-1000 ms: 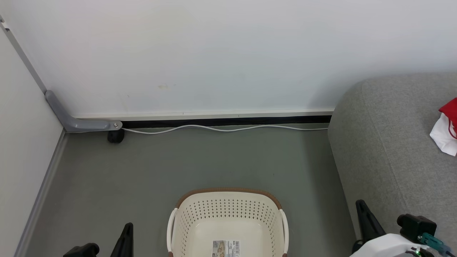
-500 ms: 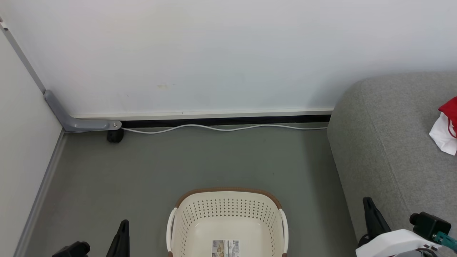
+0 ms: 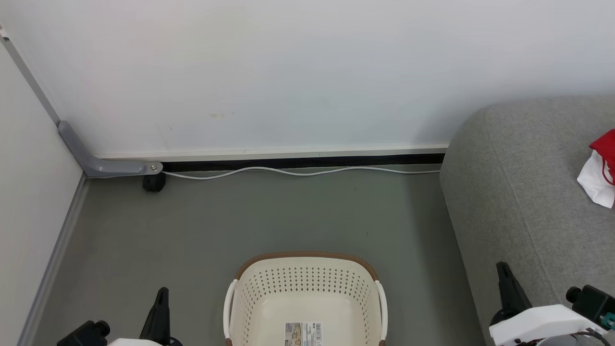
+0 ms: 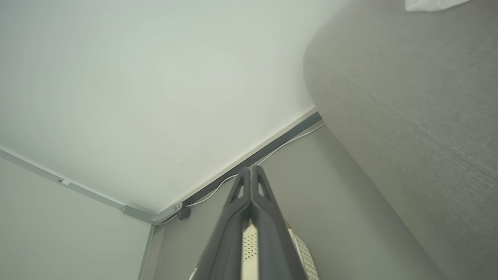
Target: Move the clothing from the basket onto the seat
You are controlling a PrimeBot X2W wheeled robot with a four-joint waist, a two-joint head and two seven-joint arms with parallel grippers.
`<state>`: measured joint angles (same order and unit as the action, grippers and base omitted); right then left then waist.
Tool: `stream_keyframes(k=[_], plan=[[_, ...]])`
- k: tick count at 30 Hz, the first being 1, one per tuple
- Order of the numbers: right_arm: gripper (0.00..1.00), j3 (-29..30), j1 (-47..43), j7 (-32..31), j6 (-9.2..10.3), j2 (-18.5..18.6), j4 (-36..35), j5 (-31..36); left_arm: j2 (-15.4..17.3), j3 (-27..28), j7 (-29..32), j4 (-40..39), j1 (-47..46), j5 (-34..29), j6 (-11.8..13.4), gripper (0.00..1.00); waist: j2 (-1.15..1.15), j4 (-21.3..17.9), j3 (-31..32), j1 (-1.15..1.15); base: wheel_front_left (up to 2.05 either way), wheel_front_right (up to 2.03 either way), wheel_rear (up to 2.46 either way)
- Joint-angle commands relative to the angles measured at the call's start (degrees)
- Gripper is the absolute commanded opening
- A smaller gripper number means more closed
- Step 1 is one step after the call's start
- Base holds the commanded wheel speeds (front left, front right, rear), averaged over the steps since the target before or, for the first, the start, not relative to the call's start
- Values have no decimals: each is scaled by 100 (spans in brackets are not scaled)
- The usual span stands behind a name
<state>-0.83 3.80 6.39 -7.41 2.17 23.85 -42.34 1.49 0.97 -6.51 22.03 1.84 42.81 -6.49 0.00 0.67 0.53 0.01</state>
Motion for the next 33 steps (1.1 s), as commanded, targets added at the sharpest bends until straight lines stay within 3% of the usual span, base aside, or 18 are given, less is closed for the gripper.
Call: stream_keyframes(k=[1,33], plan=[[0,-14,202,-44,-3,54,-203,-173,87,112,25,-175,-302,162,-24,0,0,-1,-1,0,0,0,0],[0,304,217,-571,-5,61,-532,-2204,109,300,564,-438,-514,2180,-56,0,0,-29,-31,-1,0,0,0]])
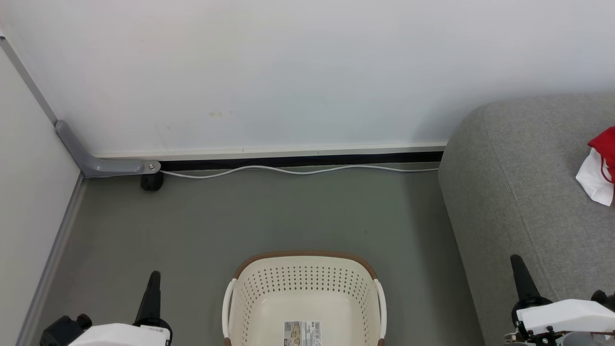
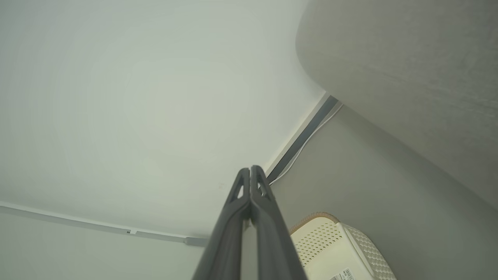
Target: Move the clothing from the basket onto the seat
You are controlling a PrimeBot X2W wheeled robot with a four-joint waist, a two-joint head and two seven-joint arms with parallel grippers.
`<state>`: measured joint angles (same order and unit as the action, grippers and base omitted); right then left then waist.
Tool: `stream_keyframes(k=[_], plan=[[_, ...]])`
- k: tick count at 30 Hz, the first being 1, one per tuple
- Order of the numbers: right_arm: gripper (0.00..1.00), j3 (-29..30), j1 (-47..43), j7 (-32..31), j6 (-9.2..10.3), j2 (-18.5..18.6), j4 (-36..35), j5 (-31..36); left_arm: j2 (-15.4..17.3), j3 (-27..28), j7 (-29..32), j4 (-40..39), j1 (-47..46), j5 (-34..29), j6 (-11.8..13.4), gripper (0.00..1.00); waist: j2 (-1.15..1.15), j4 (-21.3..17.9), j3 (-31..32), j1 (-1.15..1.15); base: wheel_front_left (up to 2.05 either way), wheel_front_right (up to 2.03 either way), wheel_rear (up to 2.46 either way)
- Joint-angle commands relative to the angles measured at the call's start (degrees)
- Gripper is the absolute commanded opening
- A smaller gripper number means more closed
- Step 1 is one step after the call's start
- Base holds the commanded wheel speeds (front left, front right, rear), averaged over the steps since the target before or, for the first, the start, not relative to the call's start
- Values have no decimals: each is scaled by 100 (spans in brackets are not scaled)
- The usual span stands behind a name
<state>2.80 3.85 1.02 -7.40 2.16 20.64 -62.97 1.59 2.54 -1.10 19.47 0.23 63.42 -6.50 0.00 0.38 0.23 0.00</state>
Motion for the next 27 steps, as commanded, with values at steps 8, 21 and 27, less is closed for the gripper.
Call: stream_keyframes(k=[8,21,27], plan=[[0,21,216,-165,-7,64,-294,-648,104,189,158,-247,-407,622,-63,0,0,-7,-8,0,0,0,0],[0,150,222,-379,-7,67,-428,-1476,113,265,377,-354,-493,1443,-76,0,0,-19,-20,0,0,0,0],[0,209,225,-477,-8,68,-489,-1856,117,300,478,-403,-532,1820,-82,0,0,-24,-26,0,0,0,0]])
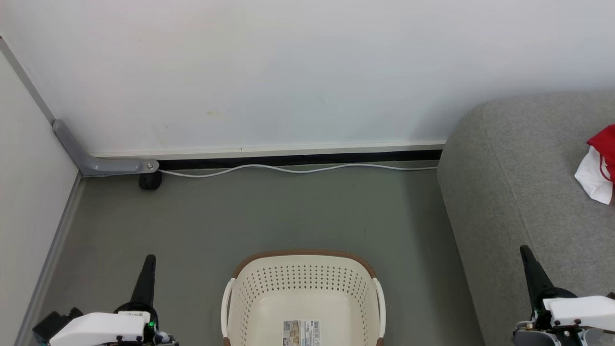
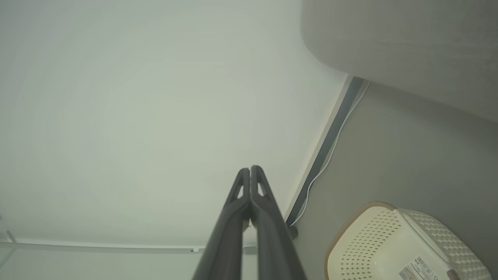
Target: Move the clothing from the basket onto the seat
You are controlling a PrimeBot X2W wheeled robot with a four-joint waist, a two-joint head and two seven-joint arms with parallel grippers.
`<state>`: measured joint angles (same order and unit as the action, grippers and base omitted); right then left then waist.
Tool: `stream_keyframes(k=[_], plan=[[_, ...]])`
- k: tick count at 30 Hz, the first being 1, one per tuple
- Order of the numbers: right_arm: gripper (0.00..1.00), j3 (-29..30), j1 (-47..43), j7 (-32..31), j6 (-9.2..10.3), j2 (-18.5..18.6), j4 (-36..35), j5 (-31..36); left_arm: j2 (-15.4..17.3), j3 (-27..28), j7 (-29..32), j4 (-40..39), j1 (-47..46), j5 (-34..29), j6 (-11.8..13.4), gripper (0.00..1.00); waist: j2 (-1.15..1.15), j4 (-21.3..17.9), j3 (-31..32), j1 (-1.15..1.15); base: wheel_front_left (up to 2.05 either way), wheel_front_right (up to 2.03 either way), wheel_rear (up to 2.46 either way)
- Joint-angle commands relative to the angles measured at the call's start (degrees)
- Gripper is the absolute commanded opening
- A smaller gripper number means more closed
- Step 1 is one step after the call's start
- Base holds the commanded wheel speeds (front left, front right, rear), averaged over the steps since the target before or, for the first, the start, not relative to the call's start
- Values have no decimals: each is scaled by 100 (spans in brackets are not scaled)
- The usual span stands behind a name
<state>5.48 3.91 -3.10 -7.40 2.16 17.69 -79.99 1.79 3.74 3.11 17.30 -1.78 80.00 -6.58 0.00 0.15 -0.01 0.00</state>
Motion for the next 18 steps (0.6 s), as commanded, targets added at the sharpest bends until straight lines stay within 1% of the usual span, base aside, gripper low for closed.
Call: stream_keyframes(k=[1,18], plan=[[0,-49,220,-82,-8,68,-205,-218,98,187,73,-194,-338,225,-75,0,0,-2,-2,0,0,0,0],[0,106,228,-340,-9,72,-367,-1216,109,279,338,-323,-442,1216,-91,0,0,-15,-16,0,0,0,0]])
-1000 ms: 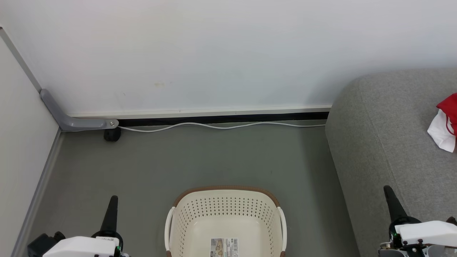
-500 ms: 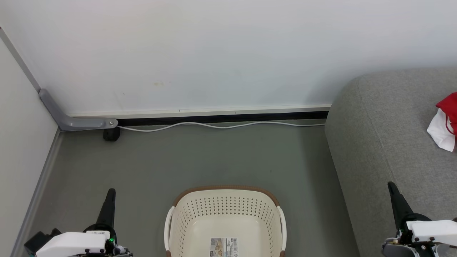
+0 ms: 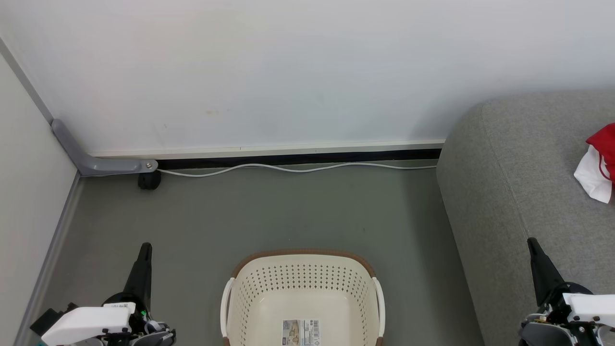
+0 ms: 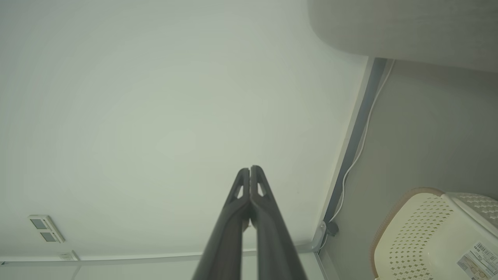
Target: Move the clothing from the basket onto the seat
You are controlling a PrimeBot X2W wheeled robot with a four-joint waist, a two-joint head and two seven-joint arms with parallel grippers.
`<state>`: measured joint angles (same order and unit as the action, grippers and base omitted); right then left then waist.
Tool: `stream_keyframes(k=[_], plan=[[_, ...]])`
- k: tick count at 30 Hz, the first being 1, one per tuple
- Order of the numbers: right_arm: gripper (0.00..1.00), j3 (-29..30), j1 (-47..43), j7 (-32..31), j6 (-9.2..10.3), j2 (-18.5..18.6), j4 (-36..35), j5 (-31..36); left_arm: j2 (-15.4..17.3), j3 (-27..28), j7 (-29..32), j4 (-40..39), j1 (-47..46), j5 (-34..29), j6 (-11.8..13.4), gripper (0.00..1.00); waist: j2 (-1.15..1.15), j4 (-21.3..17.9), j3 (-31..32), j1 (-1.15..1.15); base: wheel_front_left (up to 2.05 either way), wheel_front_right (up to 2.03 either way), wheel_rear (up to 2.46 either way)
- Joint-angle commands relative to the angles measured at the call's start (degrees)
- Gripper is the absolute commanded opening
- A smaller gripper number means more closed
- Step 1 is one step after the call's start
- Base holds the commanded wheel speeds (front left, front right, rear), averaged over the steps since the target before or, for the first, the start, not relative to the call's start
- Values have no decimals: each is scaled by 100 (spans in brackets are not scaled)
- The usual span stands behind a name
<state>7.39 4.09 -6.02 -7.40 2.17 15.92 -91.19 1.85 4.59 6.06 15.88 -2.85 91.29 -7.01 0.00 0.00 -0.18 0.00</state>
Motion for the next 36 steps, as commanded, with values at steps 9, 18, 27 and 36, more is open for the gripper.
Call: stream_keyframes(k=[9,18,27,36], plan=[[0,-85,210,-49,-9,71,-190,-96,103,194,43,-182,-334,87,-47,0,0,0,0,0,0,0,0],[0,-85,210,-48,-9,71,-190,-96,103,194,43,-182,-334,87,-47,0,0,0,0,0,0,0,0],[0,-86,209,-48,-9,71,-190,-97,103,193,43,-182,-334,87,-47,0,0,0,0,0,0,0,0],[0,-86,209,-48,-9,71,-190,-97,103,193,43,-182,-334,88,-47,0,0,0,0,0,0,0,0]])
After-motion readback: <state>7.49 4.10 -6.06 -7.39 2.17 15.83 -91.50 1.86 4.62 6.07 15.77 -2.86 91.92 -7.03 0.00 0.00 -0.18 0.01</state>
